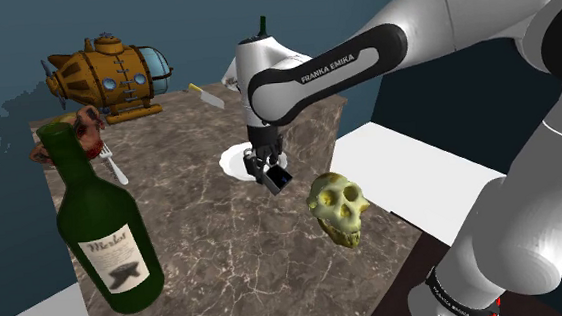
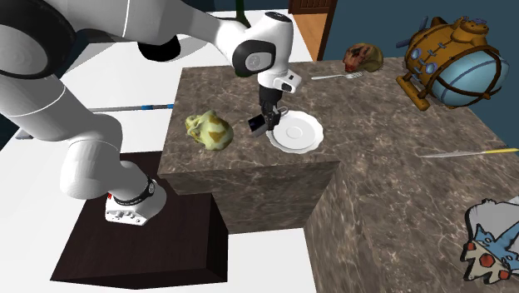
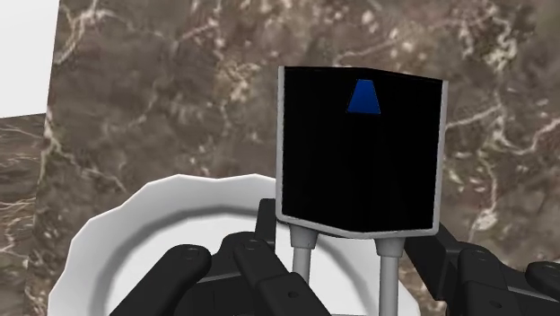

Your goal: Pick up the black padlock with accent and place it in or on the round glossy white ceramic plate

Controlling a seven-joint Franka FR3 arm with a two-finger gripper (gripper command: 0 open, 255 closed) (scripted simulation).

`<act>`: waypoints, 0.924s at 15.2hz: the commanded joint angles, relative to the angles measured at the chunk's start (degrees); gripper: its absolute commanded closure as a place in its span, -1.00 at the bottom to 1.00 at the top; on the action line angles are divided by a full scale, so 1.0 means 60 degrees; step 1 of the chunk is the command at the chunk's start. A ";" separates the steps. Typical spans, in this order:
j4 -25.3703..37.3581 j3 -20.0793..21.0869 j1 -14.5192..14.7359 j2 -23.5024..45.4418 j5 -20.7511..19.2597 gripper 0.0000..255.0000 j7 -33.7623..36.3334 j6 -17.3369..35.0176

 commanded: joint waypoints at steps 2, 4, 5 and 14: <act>0.0196 -0.0004 -0.0003 -0.0121 0.0032 1.00 -0.0038 -0.0318; 0.0354 -0.0006 -0.0004 -0.0215 0.0056 1.00 -0.0064 -0.0567; 0.0436 -0.0007 -0.0005 -0.0258 0.0067 1.00 -0.0076 -0.0692; 0.1267 -0.0018 -0.0009 -0.0562 0.0139 1.00 -0.0170 -0.1819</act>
